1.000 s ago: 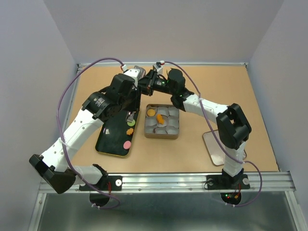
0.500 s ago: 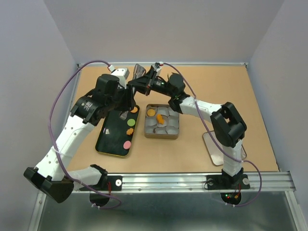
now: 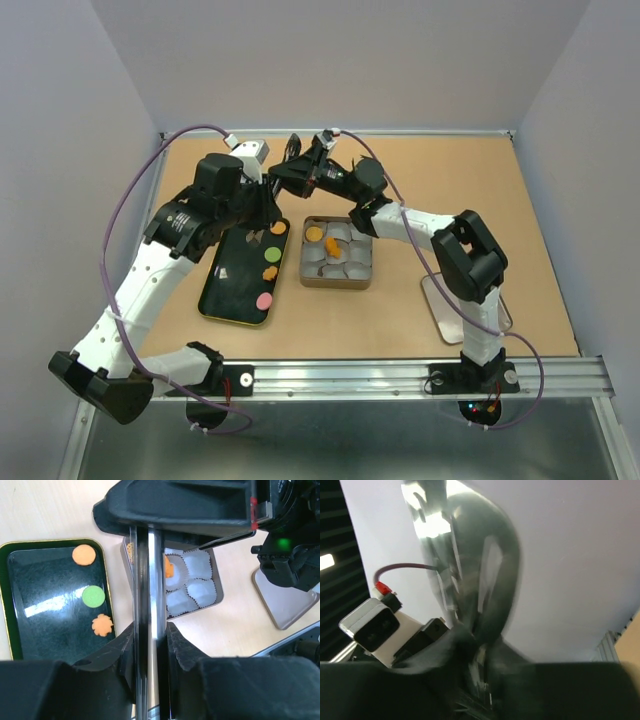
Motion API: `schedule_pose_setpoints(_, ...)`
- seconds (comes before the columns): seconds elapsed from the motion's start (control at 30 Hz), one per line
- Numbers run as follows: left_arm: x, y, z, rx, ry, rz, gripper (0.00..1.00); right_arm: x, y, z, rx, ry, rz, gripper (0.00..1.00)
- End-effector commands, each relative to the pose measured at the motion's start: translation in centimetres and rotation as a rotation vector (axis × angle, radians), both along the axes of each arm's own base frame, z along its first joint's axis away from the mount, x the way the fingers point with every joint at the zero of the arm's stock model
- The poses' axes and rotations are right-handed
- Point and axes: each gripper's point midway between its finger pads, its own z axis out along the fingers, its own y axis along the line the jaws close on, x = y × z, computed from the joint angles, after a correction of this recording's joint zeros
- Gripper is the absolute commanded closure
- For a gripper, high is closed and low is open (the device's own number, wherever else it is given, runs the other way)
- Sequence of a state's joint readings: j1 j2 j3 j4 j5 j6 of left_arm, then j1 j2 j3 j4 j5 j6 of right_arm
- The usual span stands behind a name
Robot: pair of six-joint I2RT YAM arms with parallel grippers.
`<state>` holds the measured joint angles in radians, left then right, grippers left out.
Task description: Pack the cookies
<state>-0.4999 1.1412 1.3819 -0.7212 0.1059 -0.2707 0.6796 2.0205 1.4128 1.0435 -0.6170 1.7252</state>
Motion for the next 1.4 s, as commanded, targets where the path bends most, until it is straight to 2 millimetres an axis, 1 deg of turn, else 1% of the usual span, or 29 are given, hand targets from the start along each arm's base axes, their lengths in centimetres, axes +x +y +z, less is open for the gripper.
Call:
schedule_pose_setpoints(0.0,0.4,0.4,1.5,0.008,-0.068,-0.001,0.77,-1.0,-0.1,0.8,0.035,-0.075,0.048,0.34)
schedule_pose_setpoints(0.03,0.6,0.8,1.2,0.029,-0.06,0.018,0.78,-1.1,-0.1,0.9,0.034,-0.083,0.054,0.2)
schedule_pose_setpoints(0.07,0.7,1.0,1.4,0.039,-0.063,0.03,0.79,-1.1,0.0,1.0,0.033,-0.097,0.054,0.04)
schedule_pose_setpoints(0.1,0.8,1.4,1.3,0.052,-0.061,0.045,0.79,-1.3,0.0,0.8,0.027,-0.106,0.062,0.0)
schedule_pose_setpoints(0.13,0.8,1.8,0.9,0.074,-0.043,0.061,0.79,-1.5,0.0,0.8,0.025,-0.115,0.065,0.0)
schedule_pose_setpoints(0.17,1.0,2.8,0.8,0.112,-0.042,0.106,0.79,-1.7,-0.1,0.9,0.021,-0.133,0.063,0.0)
schedule_pose_setpoints(0.23,1.2,3.4,0.5,0.149,-0.033,0.132,0.8,-1.9,-0.3,0.8,0.008,-0.15,0.063,0.0)
schedule_pose_setpoints(0.27,1.5,4.2,0.9,0.171,-0.044,0.17,0.8,-2.1,-0.3,0.4,-0.009,-0.169,0.056,0.0)
schedule_pose_setpoints(0.3,1.3,4.7,0.5,0.199,-0.026,0.183,0.8,-2.3,-0.6,0.5,-0.027,-0.17,0.055,0.0)
schedule_pose_setpoints(0.37,1.5,5.7,0.7,0.239,-0.028,0.226,0.8,-2.5,-0.9,0.0,-0.062,-0.201,0.04,0.0)
schedule_pose_setpoints(0.4,1.3,5.9,0.5,0.252,-0.016,0.232,0.8,-2.8,-1.4,-0.9,-0.11,-0.175,0.038,0.0)
schedule_pose_setpoints(0.43,1.3,6.1,0.3,0.263,-0.008,0.235,0.81,-2.8,-1.7,-1.3,-0.135,-0.175,0.028,0.0)
schedule_pose_setpoints(0.47,1.2,6.1,0.1,0.264,0.001,0.239,0.8,-2.6,-2.1,-3.8,-0.211,-0.154,0.013,0.0)
schedule_pose_setpoints(0.5,1.1,6.3,-0.3,0.274,0.015,0.243,0.79,-3.1,-2.9,-3.0,-0.225,-0.176,-0.004,0.0)
schedule_pose_setpoints(0.53,1.0,6.4,-0.7,0.281,0.028,0.249,0.79,-3.0,-3.5,-3.6,-0.26,-0.173,-0.018,0.0)
schedule_pose_setpoints(0.57,0.9,6.6,-1.3,0.295,0.043,0.26,0.79,-3.1,-4.0,-3.9,-0.289,-0.178,-0.031,0.0)
schedule_pose_setpoints(0.6,0.6,6.9,-2.3,0.311,0.072,0.271,0.78,-2.7,-4.8,-5.9,-0.377,-0.162,-0.061,0.0)
schedule_pose_setpoints(0.63,0.4,7.0,-3.0,0.32,0.093,0.272,0.78,-3.0,-5.6,-5.0,-0.403,-0.188,-0.088,0.0)
schedule_pose_setpoints(0.67,0.2,6.9,-3.6,0.323,0.108,0.265,0.76,-3.0,-6.1,-5.4,-0.448,-0.193,-0.107,0.0)
schedule_pose_setpoints(0.7,-0.2,6.9,-5.0,0.334,0.141,0.256,0.75,-2.8,-6.8,-7.2,-0.546,-0.192,-0.138,0.0)
schedule_pose_setpoints(0.73,-0.6,6.6,-5.5,0.322,0.161,0.241,0.74,-3.1,-7.3,-7.4,-0.572,-0.201,-0.148,0.0)
schedule_pose_setpoints(0.77,-1.1,6.6,-6.7,0.33,0.19,0.232,0.73,-3.7,-8.0,-7.0,-0.584,-0.222,-0.156,0.0)
schedule_pose_setpoints(0.8,-1.4,6.6,-7.2,0.331,0.204,0.227,0.71,-4.0,-8.4,-7.0,-0.587,-0.22,-0.16,0.0)
schedule_pose_setpoints(0.83,-1.7,6.4,-7.5,0.314,0.207,0.212,0.7,-4.5,-8.8,-7.9,-0.599,-0.204,-0.151,0.0)
schedule_pose_setpoints(0.87,-2.0,6.3,-7.9,0.309,0.213,0.204,0.68,-4.7,-9.1,-8.2,-0.604,-0.195,-0.146,0.0)
schedule_pose_setpoints(0.9,-2.4,6.3,-8.7,0.313,0.232,0.197,0.64,-5.2,-9.4,-8.0,-0.601,-0.198,-0.144,0.0)
schedule_pose_setpoints(1.07,-3.2,5.9,-10.0,0.299,0.277,0.178,0.57,-6.4,-10.4,-10.2,-0.632,-0.152,-0.137,0.0)
schedule_pose_setpoints(1.23,-3.8,4.9,-10.9,0.28,0.344,0.128,0.56,-7.0,-10.9,-10.5,-0.636,-0.149,-0.139,0.0)
schedule_pose_setpoints(1.37,-4.2,4.9,-10.8,0.271,0.35,0.133,0.56,-7.2,-11.4,-10.9,-0.643,-0.143,-0.147,0.0)
